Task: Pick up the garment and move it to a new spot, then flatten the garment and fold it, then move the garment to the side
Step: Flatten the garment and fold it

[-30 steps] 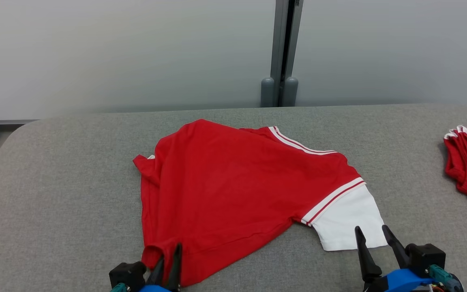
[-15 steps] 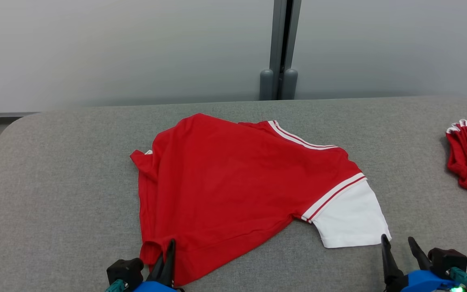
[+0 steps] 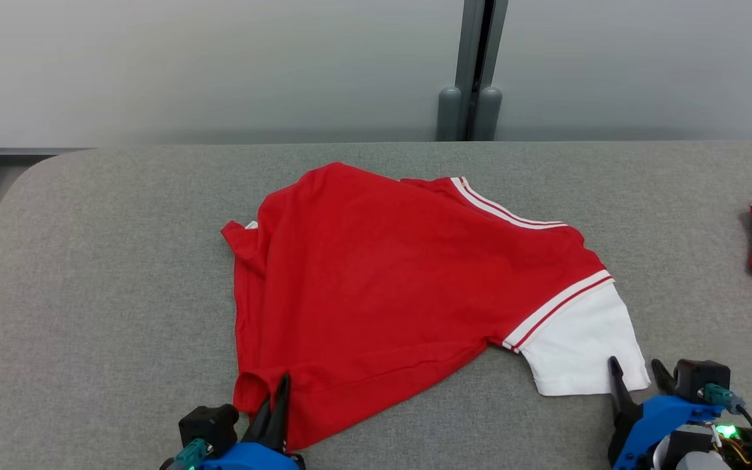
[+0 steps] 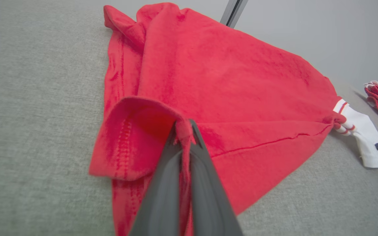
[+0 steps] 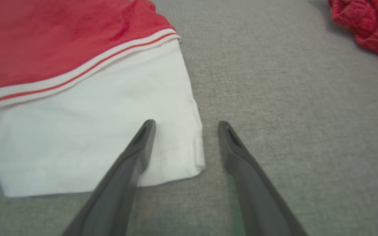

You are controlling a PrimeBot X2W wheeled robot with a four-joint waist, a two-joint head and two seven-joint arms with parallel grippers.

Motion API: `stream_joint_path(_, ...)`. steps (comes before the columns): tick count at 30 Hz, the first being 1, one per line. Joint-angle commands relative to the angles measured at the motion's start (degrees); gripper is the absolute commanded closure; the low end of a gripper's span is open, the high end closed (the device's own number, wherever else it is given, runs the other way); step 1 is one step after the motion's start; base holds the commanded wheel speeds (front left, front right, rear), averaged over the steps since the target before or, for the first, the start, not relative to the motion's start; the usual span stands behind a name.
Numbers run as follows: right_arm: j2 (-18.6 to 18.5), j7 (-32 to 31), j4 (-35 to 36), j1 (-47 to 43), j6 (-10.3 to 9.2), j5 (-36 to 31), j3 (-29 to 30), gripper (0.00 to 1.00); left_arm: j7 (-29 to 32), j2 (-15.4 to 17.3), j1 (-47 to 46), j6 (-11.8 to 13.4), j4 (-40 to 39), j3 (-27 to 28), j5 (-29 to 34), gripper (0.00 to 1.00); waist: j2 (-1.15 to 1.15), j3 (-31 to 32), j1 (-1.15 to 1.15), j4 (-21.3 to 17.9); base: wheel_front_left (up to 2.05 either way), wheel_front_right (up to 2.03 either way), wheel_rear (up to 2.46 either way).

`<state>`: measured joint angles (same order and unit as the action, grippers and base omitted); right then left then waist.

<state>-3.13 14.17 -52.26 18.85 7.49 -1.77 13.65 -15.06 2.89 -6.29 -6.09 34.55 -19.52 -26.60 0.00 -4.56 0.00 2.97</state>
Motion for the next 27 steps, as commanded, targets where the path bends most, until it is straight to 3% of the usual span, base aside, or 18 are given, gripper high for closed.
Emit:
stream_joint_path(1, -0.44, -1.01, -2.99, 1.26, 0.0, -1.65, 0.55, 0.0, -0.16, -0.01, -1.26, -0.16, -0.04, -0.26, 0.24, 1.0, 0.0, -0.43, 0.0, 0.43, 0.0, 0.0, 0.0)
stream_joint_path(4, -0.07, -3.23, -8.14, 1.2, 0.0, -2.69, -0.27, 0.0, -0.16, -0.01, -1.21, -0.17, 0.23, -0.44, -0.03, 1.0, 0.0, -0.59, 0.0, 0.74, 0.0, 0.0, 0.0)
stream_joint_path(6, 0.38, -3.78, -11.05, 0.92, 0.01, -2.12, -1.48, 1.0, -0.16, 0.0, -1.31, -0.18, 0.36, -0.43, -0.35, 1.0, 0.0, -0.62, 0.0, 0.84, 0.0, 0.0, 0.0)
stream_joint_path(12, 0.48, -1.13, -13.07, 0.71, 0.03, 1.04, -3.72, 1.0, -0.16, 0.0, -0.79, 0.09, 0.08, 0.48, -0.1, 1.0, 0.0, 0.27, 0.0, 0.49, 0.0, 0.0, 0.0)
stream_joint_path(16, -0.08, 0.78, -8.29, 2.97, 0.02, 5.47, -5.1, 1.0, -0.16, 0.0, -0.98, -0.03, -1.63, 2.21, 1.07, 1.0, 0.0, 1.44, 0.0, -0.28, 0.0, 0.0, 0.0)
stream_joint_path(20, -1.5, 1.05, 3.89, 5.53, 0.01, 12.28, -8.21, 1.0, -0.17, 1.38, -4.03, -0.5, -5.06, 4.16, 2.61, 1.0, 0.0, 2.38, 0.0, -1.21, 0.0, 0.0, 0.0)
stream_joint_path(27, -7.79, 1.07, 25.6, 9.0, 0.0, 24.13, -12.55, 1.0, -0.16, 6.24, -14.44, -1.06, -12.63, 7.35, 4.87, 1.0, 0.0, 3.22, 0.0, -2.33, 0.0, 0.0, 0.0)
